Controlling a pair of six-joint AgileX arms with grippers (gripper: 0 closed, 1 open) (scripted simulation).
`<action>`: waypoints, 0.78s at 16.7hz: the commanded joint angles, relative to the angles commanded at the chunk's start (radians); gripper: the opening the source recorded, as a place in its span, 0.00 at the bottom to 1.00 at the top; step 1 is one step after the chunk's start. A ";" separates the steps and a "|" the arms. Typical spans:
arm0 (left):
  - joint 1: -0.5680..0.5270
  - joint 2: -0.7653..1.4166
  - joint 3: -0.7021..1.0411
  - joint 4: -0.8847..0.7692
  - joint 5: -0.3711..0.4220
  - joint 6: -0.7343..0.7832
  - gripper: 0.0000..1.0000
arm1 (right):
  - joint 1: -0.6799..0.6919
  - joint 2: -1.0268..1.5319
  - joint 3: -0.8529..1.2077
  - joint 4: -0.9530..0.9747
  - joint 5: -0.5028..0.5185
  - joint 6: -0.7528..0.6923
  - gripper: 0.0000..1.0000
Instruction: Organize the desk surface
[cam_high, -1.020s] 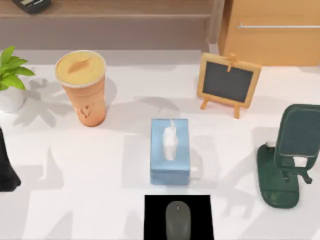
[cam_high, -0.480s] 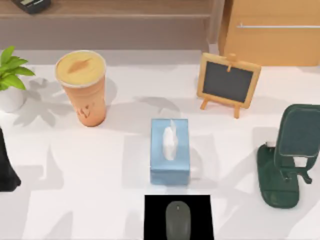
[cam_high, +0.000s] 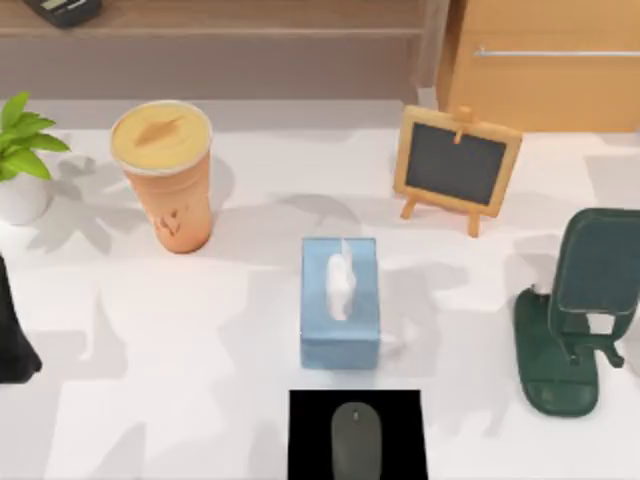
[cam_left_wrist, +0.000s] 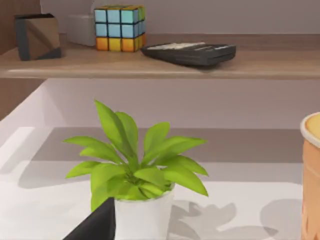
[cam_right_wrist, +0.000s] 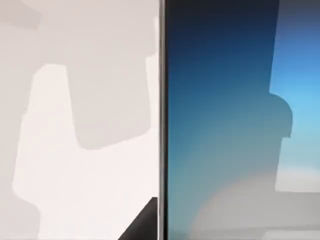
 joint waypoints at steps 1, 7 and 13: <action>0.000 0.000 0.000 0.000 0.000 0.000 1.00 | 0.070 -0.069 -0.036 0.022 0.046 0.070 0.00; 0.000 0.000 0.000 0.000 0.000 0.000 1.00 | 0.501 -0.429 -0.278 0.141 0.300 0.499 0.00; 0.000 0.000 0.000 0.000 0.000 0.000 1.00 | 0.862 -0.621 -0.512 0.234 0.462 0.848 0.00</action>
